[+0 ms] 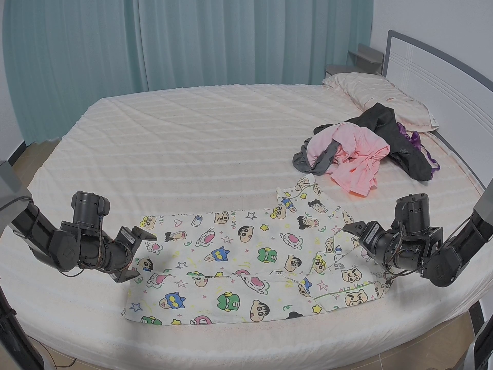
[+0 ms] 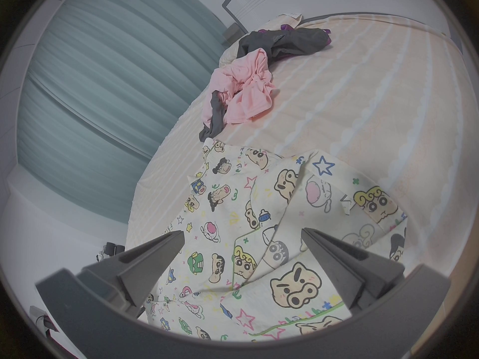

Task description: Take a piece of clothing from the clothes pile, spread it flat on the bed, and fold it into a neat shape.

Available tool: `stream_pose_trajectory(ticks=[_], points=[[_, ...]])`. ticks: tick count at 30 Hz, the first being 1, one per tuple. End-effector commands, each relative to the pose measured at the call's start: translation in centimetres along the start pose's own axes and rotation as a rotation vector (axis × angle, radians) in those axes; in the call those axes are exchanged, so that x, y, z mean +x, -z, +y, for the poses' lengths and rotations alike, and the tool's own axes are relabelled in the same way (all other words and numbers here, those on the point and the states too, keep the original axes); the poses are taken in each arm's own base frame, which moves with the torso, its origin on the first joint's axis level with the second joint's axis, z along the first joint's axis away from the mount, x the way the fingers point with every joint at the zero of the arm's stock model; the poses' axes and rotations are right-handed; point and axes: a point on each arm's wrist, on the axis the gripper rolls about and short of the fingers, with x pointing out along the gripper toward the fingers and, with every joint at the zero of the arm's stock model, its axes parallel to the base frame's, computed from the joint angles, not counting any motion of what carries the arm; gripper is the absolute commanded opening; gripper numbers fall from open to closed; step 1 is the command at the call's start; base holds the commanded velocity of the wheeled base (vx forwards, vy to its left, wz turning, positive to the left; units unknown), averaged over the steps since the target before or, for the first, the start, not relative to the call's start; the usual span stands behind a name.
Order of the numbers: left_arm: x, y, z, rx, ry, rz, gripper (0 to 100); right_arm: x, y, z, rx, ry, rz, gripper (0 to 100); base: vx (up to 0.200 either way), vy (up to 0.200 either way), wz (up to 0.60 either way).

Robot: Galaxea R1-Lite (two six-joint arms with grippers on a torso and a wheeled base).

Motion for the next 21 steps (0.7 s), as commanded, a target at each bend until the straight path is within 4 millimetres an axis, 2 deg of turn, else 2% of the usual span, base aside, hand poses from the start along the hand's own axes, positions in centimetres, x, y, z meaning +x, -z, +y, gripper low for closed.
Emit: stream_pose_trajectory(ticks=[1, 7, 19, 21], points=[[-0.26, 0.37, -0.4, 0.01, 0.014, 0.003, 100, -0.05, 0.07, -0.03, -0.002, 0.002, 0.001, 100, 0.0, -0.2, 0.0], [-0.38, 0.59, -0.43, 0.02, 0.015, 0.005, 100, -0.05, 0.07, -0.03, -0.003, 0.002, 0.001, 100, 0.0, -0.2, 0.0], [-0.5, 0.36, -0.48, 0.019, 0.033, -0.083, 100, 0.05, 0.22, -0.22, -0.015, 0.01, 0.005, 100, 0.0, 0.0, 0.0], [-0.55, 0.25, -0.55, 0.019, 0.054, -0.11, 100, 0.05, 0.23, -0.24, -0.018, 0.011, 0.006, 100, 0.2, 0.0, 0.0]])
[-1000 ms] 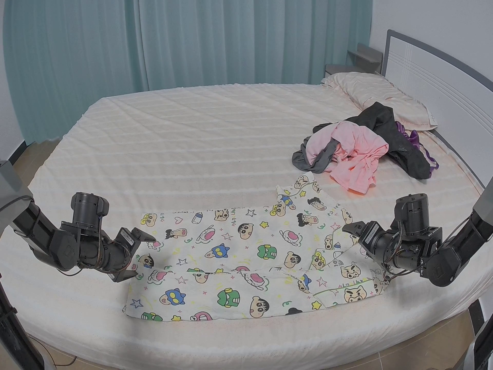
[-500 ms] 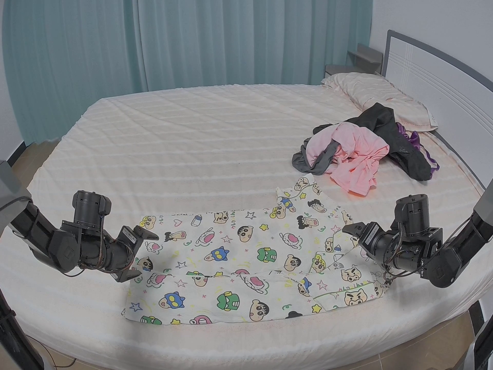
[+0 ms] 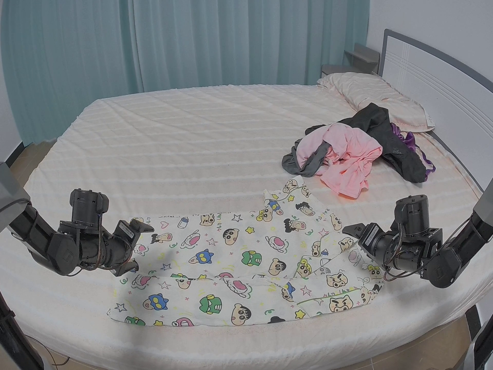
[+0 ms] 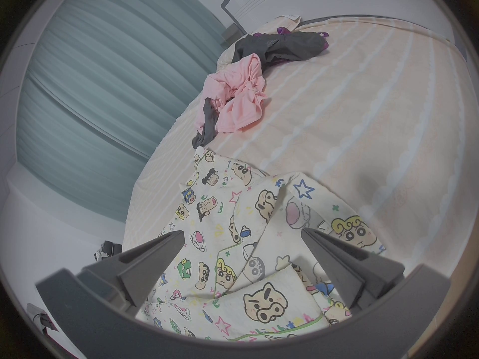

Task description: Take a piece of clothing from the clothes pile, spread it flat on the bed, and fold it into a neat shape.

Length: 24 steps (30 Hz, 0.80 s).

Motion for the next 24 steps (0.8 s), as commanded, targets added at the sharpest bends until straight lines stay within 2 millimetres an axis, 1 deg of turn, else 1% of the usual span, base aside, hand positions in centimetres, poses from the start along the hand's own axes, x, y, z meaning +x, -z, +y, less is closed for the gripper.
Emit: stream_pose_trajectory(ticks=[1, 4, 10, 11, 14, 16, 17, 19, 22, 23, 24], points=[[0.0, 0.0, 0.2, -0.004, 0.004, -0.015, 100, 0.1, 0.1, -0.1, -0.002, 0.004, 0.002, 100, 0.2, 0.0, 0.0], [0.0, 0.2, 0.4, 0.0, 0.027, -0.029, 100, 0.1, 0.1, -0.1, -0.002, 0.005, 0.001, 100, 0.2, 0.0, 0.0], [-0.2, 0.1, 0.2, 0.01, 0.051, -0.042, 100, 0.1, 0.1, -0.1, -0.002, 0.004, 0.002, 100, 0.0, 0.0, 0.0], [-0.5, -0.4, 0.0, 0.006, 0.063, -0.069, 100, 0.1, 0.1, -0.1, -0.003, 0.005, 0.003, 100, 0.0, 0.0, 0.0], [-1.2, -1.2, -0.3, 0.02, 0.072, -0.123, 100, -0.1, 0.1, 0.0, -0.004, 0.0, 0.001, 100, 0.0, 0.0, 0.0], [-1.2, -1.3, -0.3, 0.021, 0.07, -0.125, 100, -0.1, 0.1, 0.0, -0.004, 0.0, 0.001, 100, 0.0, 0.0, 0.0], [-1.2, -2.5, -0.6, 0.136, 0.069, -0.161, 100, -0.1, 0.1, 0.0, -0.004, 0.002, 0.002, 100, 0.0, 0.0, 0.0], [-1.1, -3.6, -0.8, 0.244, 0.05, -0.184, 100, -0.1, 0.5, 0.0, -0.011, 0.002, 0.013, 100, 0.0, 0.0, 0.0], [0.0, -5.6, -0.9, 0.371, 0.004, -0.193, 100, -0.1, 0.7, 0.0, -0.014, 0.003, 0.017, 100, 0.0, 0.0, 0.0], [0.0, -5.6, -0.9, 0.371, 0.004, -0.193, 100, -0.1, 0.7, 0.0, -0.014, 0.003, 0.017, 100, 0.0, 0.0, 0.0], [1.4, -6.8, -0.9, 0.413, -0.025, -0.17, 100, -0.2, 0.8, 0.0, -0.017, 0.004, 0.021, 100, 0.0, 0.0, 0.0]])
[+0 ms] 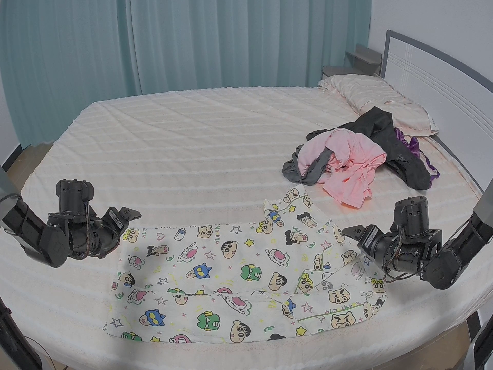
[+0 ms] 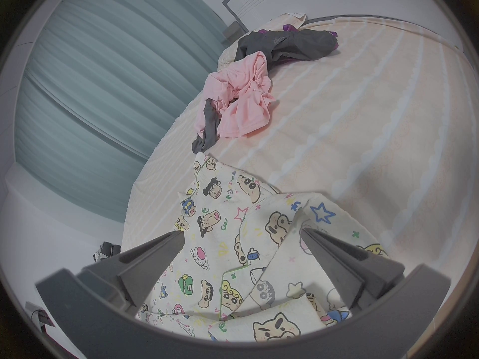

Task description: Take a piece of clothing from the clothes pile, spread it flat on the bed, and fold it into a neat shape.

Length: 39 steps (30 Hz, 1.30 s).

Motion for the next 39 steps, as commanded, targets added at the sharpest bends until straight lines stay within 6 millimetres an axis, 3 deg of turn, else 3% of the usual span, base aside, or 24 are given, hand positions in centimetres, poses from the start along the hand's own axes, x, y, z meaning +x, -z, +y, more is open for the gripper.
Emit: stream_pose_trajectory(ticks=[1, 3, 6, 12, 18, 39], points=[[2.9, -3.8, 0.5, 0.184, -0.048, -0.012, 100, -0.1, 0.5, 0.0, -0.01, 0.002, 0.014, 100, 0.0, 0.0, 0.0], [5.6, -5.6, 0.6, 0.241, -0.081, 0.014, 100, 0.0, 0.7, -0.1, -0.018, 0.006, 0.02, 100, 0.0, 0.0, 0.0], [7.3, -6.5, 0.2, 0.259, -0.083, 0.043, 100, 0.0, 1.0, -0.3, -0.028, 0.013, 0.031, 100, 0.0, 0.0, 0.0], [10.9, -6.2, 1.5, 0.325, -0.085, 0.11, 100, 0.0, 1.0, -0.3, -0.03, 0.013, 0.033, 100, 0.0, 0.0, 0.0], [11.7, -5.9, 1.6, 0.33, -0.061, 0.136, 100, 0.3, 1.2, -0.5, -0.031, 0.023, 0.04, 100, 0.0, 0.0, 0.0], [11.5, -5.8, 1.8, 0.361, -0.079, 0.134, 100, 0.4, 1.4, -0.4, -0.033, 0.022, 0.048, 100, 0.0, 0.0, 0.0]])
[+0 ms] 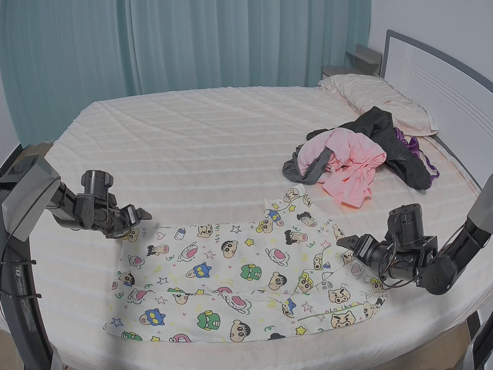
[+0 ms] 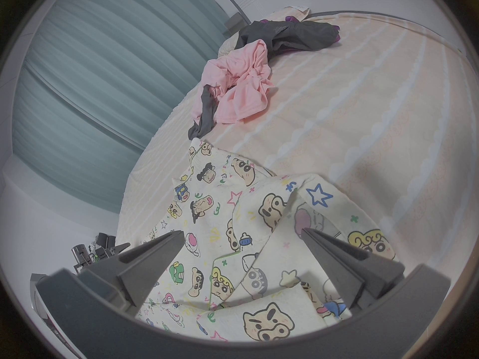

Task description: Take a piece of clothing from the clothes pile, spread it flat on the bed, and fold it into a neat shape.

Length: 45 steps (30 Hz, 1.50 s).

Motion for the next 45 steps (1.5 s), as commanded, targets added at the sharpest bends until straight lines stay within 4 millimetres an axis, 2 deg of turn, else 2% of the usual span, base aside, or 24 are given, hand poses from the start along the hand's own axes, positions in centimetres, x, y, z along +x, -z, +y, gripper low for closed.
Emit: stream_pose_trajectory(ticks=[1, 4, 5, 14, 19, 24, 26, 32, 33, 37, 38, 40, 42, 43, 45], points=[[-0.1, 0.0, 0.0, -0.001, 0.0, 0.0, 100, 0.1, 0.0, 0.0, 0.0, 0.003, 0.001, 100, 0.0, 0.0, 0.0], [0.1, 0.2, 0.1, -0.002, -0.002, 0.005, 100, 0.1, 0.1, -0.1, 0.0, 0.006, 0.002, 100, 0.0, 0.0, 0.0], [0.1, 0.2, 0.1, -0.002, -0.002, 0.005, 0, 0.1, 0.1, -0.1, -0.001, 0.004, 0.004, 100, 0.0, 0.0, 0.0], [0.5, 0.0, 0.5, -0.008, -0.01, 0.004, 0, 0.2, 0.0, 0.0, 0.002, 0.001, 0.004, 100, 0.0, 0.0, 0.0], [0.1, -1.0, 0.7, -0.014, -0.01, -0.031, 0, 0.3, -0.1, 0.2, 0.0, -0.009, 0.001, 100, 0.0, 0.0, 0.0], [-0.1, -2.0, 0.8, -0.014, -0.05, -0.079, 0, 0.5, -1.2, 1.3, -0.038, -0.045, -0.034, 100, 0.0, 0.0, 0.0], [-0.1, -2.0, 0.8, -0.016, -0.059, -0.086, 0, 1.1, -2.4, 2.3, -0.082, -0.075, -0.063, 100, 0.0, 0.0, 0.0], [-0.2, -2.5, 0.4, -0.011, -0.068, -0.115, 0, 3.7, -5.1, 3.8, -0.122, -0.089, -0.035, 100, 0.0, 0.0, 0.0], [-0.3, -2.7, 0.2, -0.013, -0.083, -0.128, 0, 4.7, -6.0, 4.3, -0.12, -0.093, -0.019, 100, 0.0, 0.0, 0.0], [-0.5, -2.9, 0.2, -0.012, -0.087, -0.134, 0, 7.0, -7.4, 5.2, -0.123, -0.109, 0.017, 100, 0.0, 0.0, 0.0], [-0.5, -2.8, 0.1, -0.011, -0.085, -0.135, 0, 7.1, -7.5, 5.2, -0.123, -0.109, 0.019, 100, 0.0, 0.0, 0.0], [-0.5, -2.9, 0.2, -0.013, -0.086, -0.137, 0, 9.2, -8.4, 5.2, -0.133, -0.089, 0.032, 100, 0.0, 0.0, 0.0], [-0.6, -2.9, 0.2, -0.013, -0.086, -0.137, 0, 9.6, -8.5, 5.3, -0.138, -0.084, 0.037, 100, 0.0, 0.0, 0.0], [-0.6, -2.7, 0.2, -0.015, -0.089, -0.129, 0, 11.0, -8.8, 5.0, -0.166, -0.067, 0.053, 100, 0.0, 0.0, 0.0], [-0.6, -2.5, 0.2, -0.014, -0.092, -0.123, 0, 11.8, -9.2, 4.7, -0.197, -0.061, 0.059, 100, 0.0, 0.0, 0.0]])
